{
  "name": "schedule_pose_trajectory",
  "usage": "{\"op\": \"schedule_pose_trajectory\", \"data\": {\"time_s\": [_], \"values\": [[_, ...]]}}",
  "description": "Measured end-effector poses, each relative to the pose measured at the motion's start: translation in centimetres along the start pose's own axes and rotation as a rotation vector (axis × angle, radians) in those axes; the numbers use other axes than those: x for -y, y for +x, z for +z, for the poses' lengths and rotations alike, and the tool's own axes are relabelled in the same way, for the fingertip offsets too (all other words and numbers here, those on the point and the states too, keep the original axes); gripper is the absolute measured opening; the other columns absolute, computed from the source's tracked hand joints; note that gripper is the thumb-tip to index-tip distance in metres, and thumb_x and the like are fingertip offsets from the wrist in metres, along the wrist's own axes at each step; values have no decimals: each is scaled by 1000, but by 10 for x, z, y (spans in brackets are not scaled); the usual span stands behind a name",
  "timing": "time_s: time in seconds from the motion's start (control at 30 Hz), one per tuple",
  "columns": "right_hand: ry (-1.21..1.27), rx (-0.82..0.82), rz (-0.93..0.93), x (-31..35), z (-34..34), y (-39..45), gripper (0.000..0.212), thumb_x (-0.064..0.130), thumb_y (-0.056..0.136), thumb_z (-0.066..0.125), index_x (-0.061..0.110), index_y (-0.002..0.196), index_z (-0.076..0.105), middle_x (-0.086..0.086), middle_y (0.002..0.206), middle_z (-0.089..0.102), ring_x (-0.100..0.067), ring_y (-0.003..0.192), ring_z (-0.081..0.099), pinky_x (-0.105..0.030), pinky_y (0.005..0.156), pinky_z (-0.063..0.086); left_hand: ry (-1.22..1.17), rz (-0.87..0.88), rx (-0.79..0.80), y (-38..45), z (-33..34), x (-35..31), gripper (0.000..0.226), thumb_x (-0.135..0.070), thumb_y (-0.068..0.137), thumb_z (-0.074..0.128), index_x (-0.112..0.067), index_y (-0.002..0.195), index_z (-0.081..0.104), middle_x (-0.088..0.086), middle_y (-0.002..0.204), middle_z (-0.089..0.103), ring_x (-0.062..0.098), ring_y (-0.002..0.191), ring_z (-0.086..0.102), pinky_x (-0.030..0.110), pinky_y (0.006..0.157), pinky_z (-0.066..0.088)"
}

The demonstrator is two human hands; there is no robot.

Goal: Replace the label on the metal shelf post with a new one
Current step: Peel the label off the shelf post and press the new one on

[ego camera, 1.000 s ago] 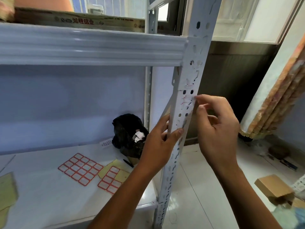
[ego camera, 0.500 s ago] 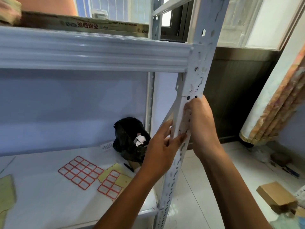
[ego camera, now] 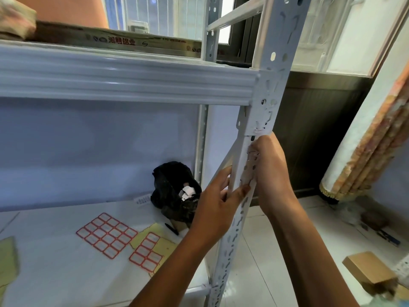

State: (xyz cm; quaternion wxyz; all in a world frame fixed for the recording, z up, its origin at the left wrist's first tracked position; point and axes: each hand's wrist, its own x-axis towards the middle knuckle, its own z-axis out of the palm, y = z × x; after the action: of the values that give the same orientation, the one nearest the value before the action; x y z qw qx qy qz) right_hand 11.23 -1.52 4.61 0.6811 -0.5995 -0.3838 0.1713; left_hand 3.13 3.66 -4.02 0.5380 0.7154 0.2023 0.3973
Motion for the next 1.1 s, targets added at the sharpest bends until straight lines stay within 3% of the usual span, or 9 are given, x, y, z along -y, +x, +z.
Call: {"op": "schedule_pose_trajectory", "data": {"time_s": [0.2, 0.37, 0.47, 0.57, 0.7, 0.77, 0.83, 0.97, 1.1], "values": [[90, 9, 9, -7, -1, -4, 38, 36, 89, 40, 8, 111, 54, -19, 103, 60, -30, 93, 57, -47, 80, 51, -2, 14, -2, -1, 0, 2, 32, -44, 97, 62, -56, 124, 49, -21, 113, 72, -1, 96, 75, 23, 76, 63], [15, -6, -22, -6, 0, 0, 25, 29, 100, 40, 14, 112, 55, -3, 96, 57, -20, 87, 56, -33, 71, 52, -15, 9, 2, -1, -1, 0, 32, -45, 96, 63, -61, 119, 47, -31, 102, 69, -10, 90, 73, 10, 68, 56], [-9, -12, -44, -6, -1, 3, 16, 24, 101, 40, 20, 103, 55, 0, 94, 60, -18, 85, 58, -34, 72, 52, -30, 0, 1, -1, -1, 2, 33, -42, 97, 64, -63, 117, 48, -31, 102, 70, -9, 92, 73, 10, 69, 55], [-5, 6, -49, -10, -1, 0, 23, 12, 103, 40, 20, 115, 57, 3, 106, 66, -16, 94, 64, -31, 76, 55, -34, 6, -5, -1, -1, 1, 36, -39, 97, 64, -66, 115, 47, -37, 101, 69, -11, 93, 72, 10, 70, 56], [124, 33, -12, -14, -4, -3, 30, 32, 91, 40, 10, 105, 55, -10, 95, 59, -31, 88, 56, -43, 75, 52, -30, 6, -7, -1, 0, 4, 33, -39, 98, 63, -63, 116, 49, -23, 110, 73, 1, 98, 75, 26, 79, 64], [59, 8, -12, -13, -3, -2, 27, 40, 91, 39, 20, 102, 54, -5, 94, 58, -27, 89, 57, -41, 75, 52, -35, -4, -2, -1, -1, 3, 34, -41, 98, 64, -65, 116, 47, -35, 103, 70, -4, 96, 74, 20, 75, 62], [23, 8, -47, -11, -1, -1, 24, 35, 98, 37, 22, 108, 56, -2, 97, 59, -22, 90, 59, -38, 75, 54, -32, -10, 3, -2, -1, 0, 35, -42, 98, 64, -66, 116, 46, -45, 99, 67, -10, 93, 72, 14, 72, 58], [18, 9, -73, -11, -5, 1, 24, 27, 99, 38, 20, 111, 58, 0, 98, 64, -19, 90, 62, -33, 73, 56, -33, -9, 12, -2, -1, -1, 33, -40, 98, 63, -66, 112, 47, -48, 97, 65, -15, 91, 70, 14, 72, 57], [116, 88, -68, -21, -16, -5, 38, 20, 109, 29, 27, 127, 62, 7, 111, 77, -15, 105, 76, -33, 83, 64, -3, -6, -8, -1, 0, 2, 33, -44, 97, 63, -64, 119, 49, -27, 114, 70, 4, 99, 75, 36, 85, 65]]}}
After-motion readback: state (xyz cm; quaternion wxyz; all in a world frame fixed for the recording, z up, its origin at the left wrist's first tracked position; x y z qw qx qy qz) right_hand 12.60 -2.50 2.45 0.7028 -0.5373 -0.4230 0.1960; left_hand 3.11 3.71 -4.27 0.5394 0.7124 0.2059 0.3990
